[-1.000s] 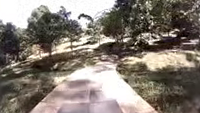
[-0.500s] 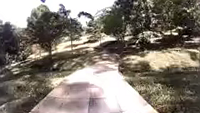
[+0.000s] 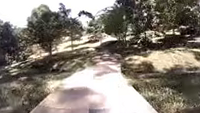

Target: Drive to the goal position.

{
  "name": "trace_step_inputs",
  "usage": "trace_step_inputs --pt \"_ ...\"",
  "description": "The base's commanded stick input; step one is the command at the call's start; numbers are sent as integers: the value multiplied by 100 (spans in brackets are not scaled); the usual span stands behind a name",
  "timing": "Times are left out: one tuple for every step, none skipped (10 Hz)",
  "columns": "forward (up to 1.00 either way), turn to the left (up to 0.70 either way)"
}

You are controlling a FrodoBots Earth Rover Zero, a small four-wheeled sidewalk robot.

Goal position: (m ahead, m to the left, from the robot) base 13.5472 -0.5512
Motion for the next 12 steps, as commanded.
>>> trace_step_inputs --pt "50 -6" --pt "50 -43" --pt "50 -50" --pt "50 -50" --pt "50 -50" --pt "50 -47" --pt "50 -23" --pt "50 0" --pt "50 0" --pt "50 0" --pt "50 0" --pt "50 0"
